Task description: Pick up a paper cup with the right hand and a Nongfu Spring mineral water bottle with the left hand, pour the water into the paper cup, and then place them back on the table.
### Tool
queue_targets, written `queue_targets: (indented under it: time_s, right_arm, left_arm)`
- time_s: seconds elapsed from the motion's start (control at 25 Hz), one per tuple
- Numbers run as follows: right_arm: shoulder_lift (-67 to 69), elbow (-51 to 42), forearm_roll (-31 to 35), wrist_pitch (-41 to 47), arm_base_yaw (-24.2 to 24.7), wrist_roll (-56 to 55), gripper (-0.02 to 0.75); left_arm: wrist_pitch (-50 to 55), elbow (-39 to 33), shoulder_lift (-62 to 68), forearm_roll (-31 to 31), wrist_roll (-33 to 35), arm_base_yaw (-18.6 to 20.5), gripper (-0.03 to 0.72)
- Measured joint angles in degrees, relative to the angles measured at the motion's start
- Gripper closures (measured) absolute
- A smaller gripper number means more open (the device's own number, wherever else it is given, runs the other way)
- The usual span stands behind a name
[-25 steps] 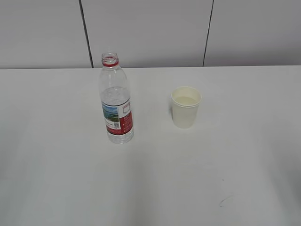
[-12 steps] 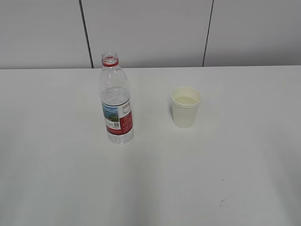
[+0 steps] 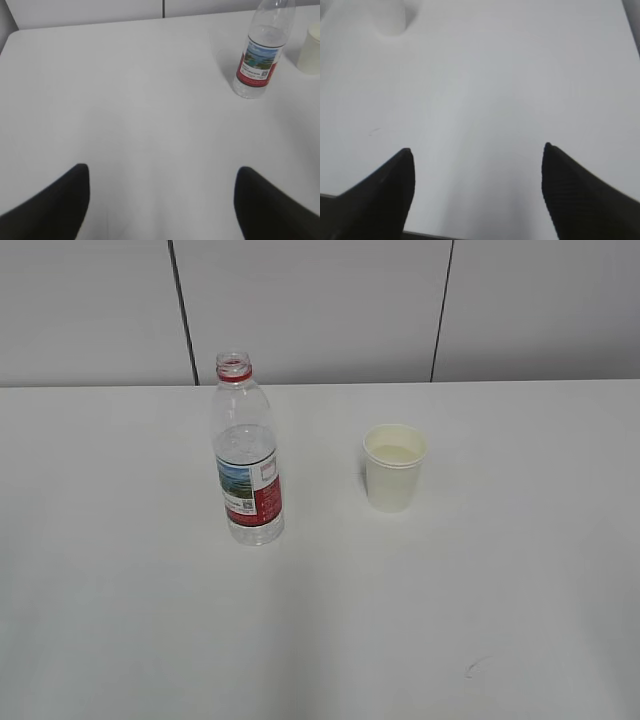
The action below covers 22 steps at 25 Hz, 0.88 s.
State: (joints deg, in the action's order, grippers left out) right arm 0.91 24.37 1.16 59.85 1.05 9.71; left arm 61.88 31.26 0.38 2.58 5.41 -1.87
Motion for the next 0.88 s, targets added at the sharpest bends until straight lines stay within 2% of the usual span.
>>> queue_targets:
  time_s: [0.88]
  right_arm:
    - [-1.89, 0.00, -0.10, 0.37, 0.00, -0.80, 0.156]
  left_arm:
    - [0.04, 0.00, -1.18, -0.19, 0.00, 0.00, 0.159]
